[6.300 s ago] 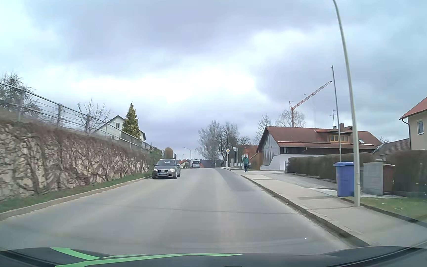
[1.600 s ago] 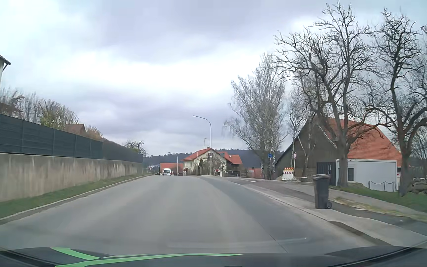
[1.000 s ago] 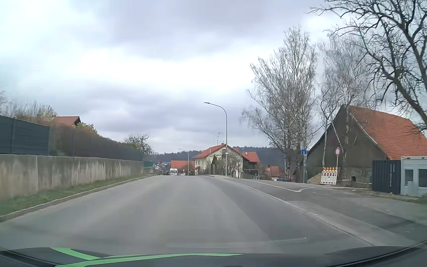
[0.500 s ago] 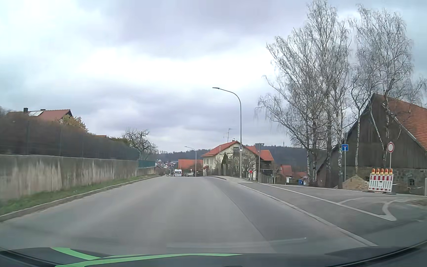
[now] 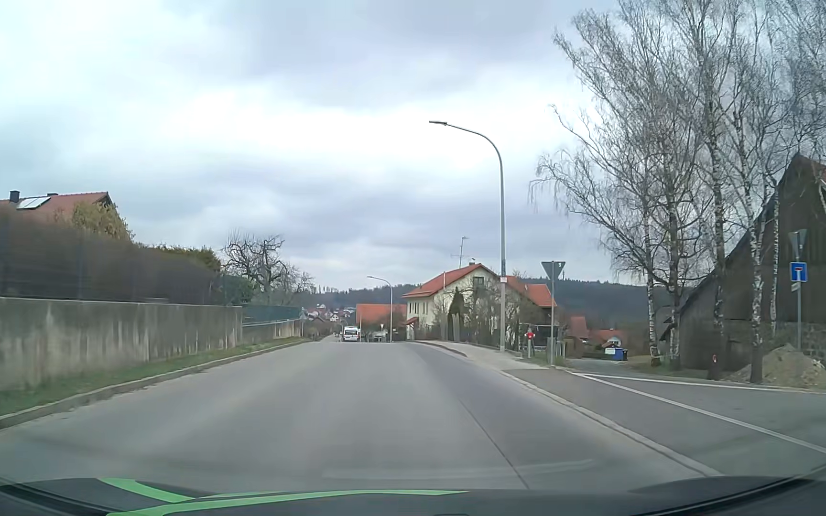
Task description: Follow the waypoints while adhering to traffic rules and regulations
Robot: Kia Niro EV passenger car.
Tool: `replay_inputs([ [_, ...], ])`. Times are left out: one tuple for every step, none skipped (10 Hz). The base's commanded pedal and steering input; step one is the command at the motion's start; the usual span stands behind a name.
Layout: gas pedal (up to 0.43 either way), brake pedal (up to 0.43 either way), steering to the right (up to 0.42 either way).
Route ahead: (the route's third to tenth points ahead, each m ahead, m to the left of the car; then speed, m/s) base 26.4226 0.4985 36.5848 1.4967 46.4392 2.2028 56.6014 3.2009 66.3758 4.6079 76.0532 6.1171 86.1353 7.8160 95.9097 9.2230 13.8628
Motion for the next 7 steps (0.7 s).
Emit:
replay_inputs([
  [0.11, 0.0, -0.016],
  [0.11, 0.0, -0.016],
  [0.11, 0.0, -0.016],
  [0.098, 0.0, -0.016],
  [0.098, 0.0, -0.016],
  [0.098, 0.0, -0.016],
  [0.087, 0.0, -0.016],
])
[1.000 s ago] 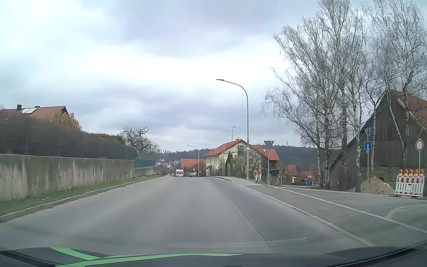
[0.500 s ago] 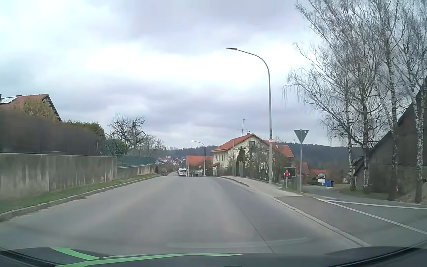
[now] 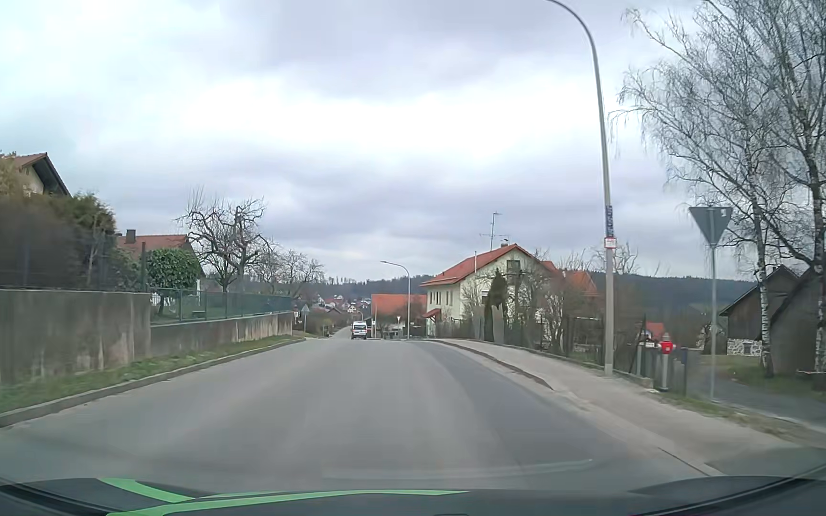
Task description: Follow the waypoints while adhering to traffic rules and regulations
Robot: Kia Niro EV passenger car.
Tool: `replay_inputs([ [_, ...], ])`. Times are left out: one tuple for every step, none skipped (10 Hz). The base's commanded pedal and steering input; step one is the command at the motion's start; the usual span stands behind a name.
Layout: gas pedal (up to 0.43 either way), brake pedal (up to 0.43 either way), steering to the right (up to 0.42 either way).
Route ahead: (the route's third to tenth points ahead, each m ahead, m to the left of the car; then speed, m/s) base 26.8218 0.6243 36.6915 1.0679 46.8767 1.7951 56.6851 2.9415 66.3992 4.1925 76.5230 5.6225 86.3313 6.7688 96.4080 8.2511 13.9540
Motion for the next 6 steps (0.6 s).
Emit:
replay_inputs([
  [0.087, 0.0, -0.016],
  [0.079, 0.0, -0.016],
  [0.079, 0.0, -0.016],
  [0.079, 0.0, -0.016],
  [0.067, 0.0, -0.013],
  [0.067, 0.0, -0.01],
])
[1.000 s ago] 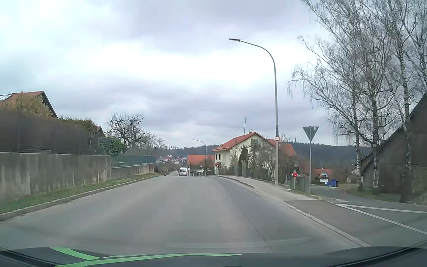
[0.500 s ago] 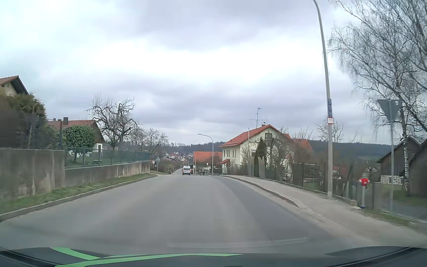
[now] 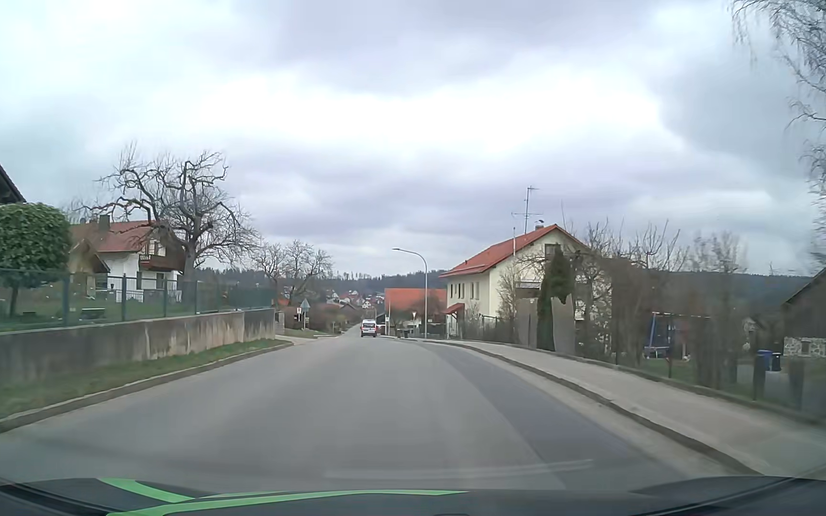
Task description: Follow the waypoints while adhering to traffic rules and regulations
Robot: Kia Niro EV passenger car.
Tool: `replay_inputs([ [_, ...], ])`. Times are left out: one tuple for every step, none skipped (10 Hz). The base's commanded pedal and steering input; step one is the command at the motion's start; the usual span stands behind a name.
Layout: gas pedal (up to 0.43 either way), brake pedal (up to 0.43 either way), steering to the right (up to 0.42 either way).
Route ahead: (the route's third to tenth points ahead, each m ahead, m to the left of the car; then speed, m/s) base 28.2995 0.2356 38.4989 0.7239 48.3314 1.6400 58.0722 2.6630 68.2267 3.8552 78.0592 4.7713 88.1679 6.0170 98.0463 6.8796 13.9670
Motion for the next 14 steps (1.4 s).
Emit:
replay_inputs([
  [0.067, 0.0, -0.01],
  [0.059, 0.0, -0.009],
  [0.059, 0.0, -0.009],
  [0.059, 0.0, -0.01],
  [0.047, 0.0, -0.009],
  [0.047, 0.0, -0.01],
  [0.028, 0.0, -0.01],
  [0.0, 0.0, -0.01],
  [0.0, 0.0, -0.01],
  [0.0, 0.0, -0.01],
  [0.0, 0.0, -0.009],
  [0.0, 0.0, -0.01],
  [0.0, 0.0, -0.01],
  [0.0, 0.0, -0.01],
])
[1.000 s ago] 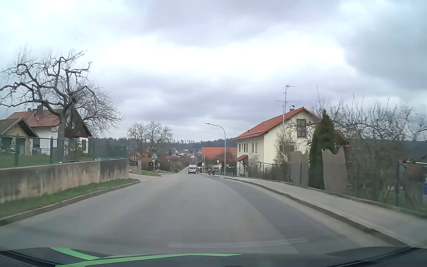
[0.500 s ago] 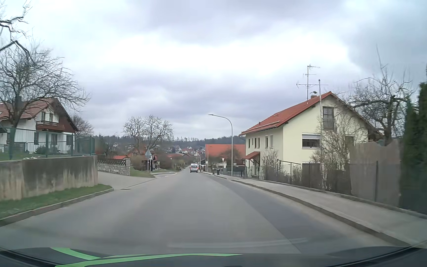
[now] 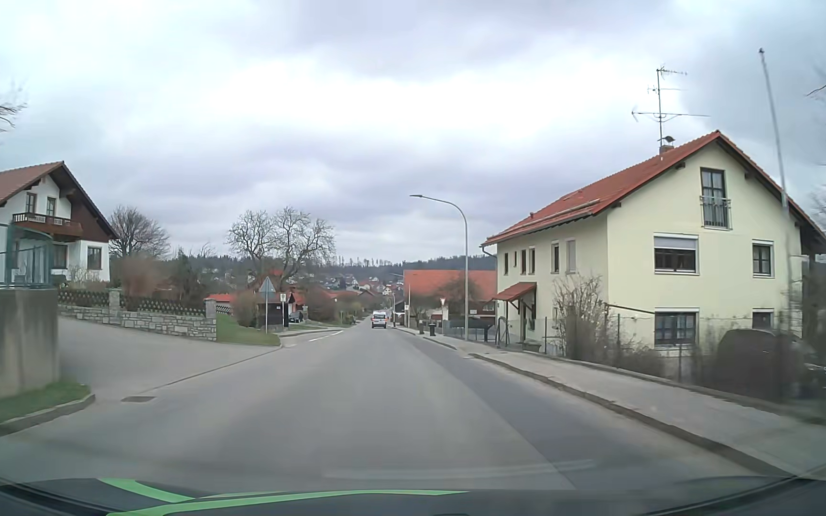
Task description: Follow the waypoints while adhering to traffic rules and regulations
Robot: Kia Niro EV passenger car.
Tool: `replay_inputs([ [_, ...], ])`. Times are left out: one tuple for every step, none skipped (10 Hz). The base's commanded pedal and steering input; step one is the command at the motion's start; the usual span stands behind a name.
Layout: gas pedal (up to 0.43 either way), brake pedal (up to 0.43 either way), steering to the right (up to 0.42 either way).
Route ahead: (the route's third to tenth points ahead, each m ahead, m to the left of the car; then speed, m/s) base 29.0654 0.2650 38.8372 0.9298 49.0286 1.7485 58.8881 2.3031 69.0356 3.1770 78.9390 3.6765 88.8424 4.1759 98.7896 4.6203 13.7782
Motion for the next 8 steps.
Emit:
replay_inputs([
  [0.0, 0.0, -0.01],
  [0.0, 0.0, -0.01],
  [0.0, 0.0, -0.01],
  [0.0, 0.0, -0.01],
  [0.0, 0.0, -0.01],
  [0.0, 0.0, -0.009],
  [0.0, 0.0, -0.008],
  [0.0, 0.0, -0.008],
])
